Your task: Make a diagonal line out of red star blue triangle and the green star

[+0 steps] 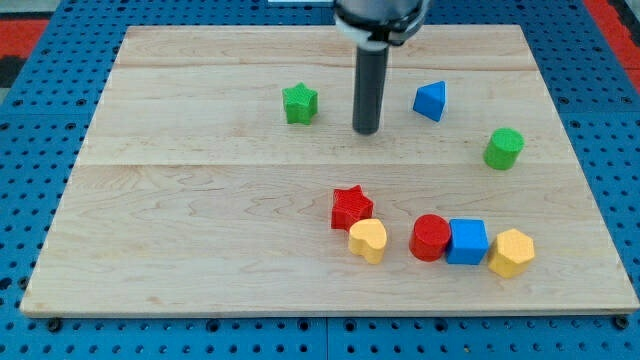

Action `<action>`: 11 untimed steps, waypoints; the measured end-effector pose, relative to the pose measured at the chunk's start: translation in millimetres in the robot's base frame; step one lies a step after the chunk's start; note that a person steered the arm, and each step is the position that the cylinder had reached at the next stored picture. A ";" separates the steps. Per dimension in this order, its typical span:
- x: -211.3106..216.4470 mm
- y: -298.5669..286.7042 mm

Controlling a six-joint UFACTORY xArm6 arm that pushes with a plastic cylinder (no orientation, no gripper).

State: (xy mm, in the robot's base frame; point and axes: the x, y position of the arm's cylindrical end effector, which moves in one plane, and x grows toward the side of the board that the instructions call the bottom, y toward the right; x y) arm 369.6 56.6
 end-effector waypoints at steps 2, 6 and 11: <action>-96.4 -119.2; -13.5 -99.3; 105.3 96.4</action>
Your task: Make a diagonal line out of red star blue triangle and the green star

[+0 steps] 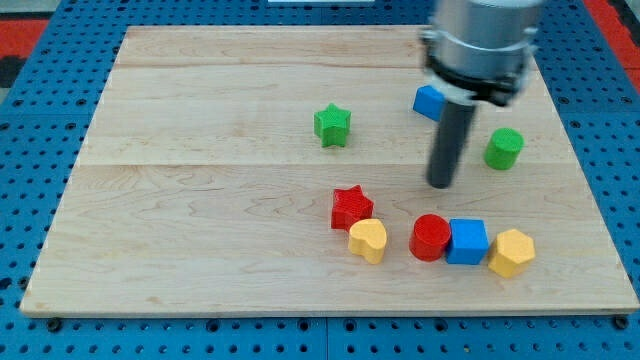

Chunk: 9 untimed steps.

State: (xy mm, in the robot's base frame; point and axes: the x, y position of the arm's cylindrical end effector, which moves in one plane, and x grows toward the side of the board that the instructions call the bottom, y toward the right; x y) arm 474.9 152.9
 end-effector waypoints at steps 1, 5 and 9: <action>28.3 -51.9; 1.6 -148.6; 78.0 -175.5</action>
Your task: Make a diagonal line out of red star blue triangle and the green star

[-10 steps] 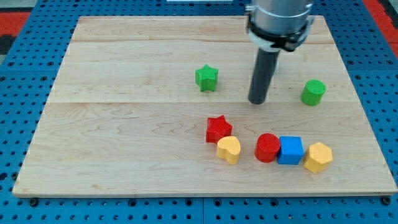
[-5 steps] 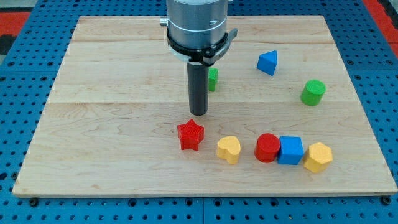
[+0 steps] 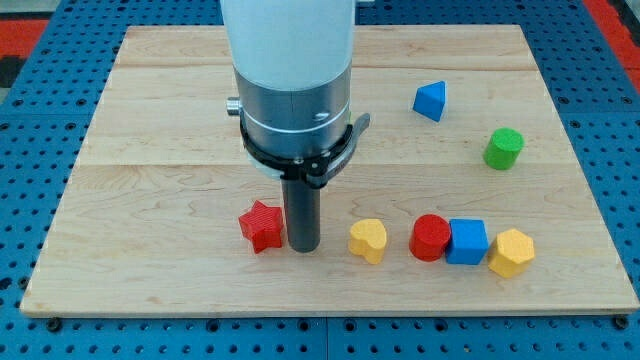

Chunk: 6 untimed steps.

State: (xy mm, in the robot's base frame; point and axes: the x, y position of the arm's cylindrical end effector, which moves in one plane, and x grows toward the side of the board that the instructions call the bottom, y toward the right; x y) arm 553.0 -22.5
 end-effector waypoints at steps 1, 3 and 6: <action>30.3 -23.1; -12.4 -25.7; -71.1 38.5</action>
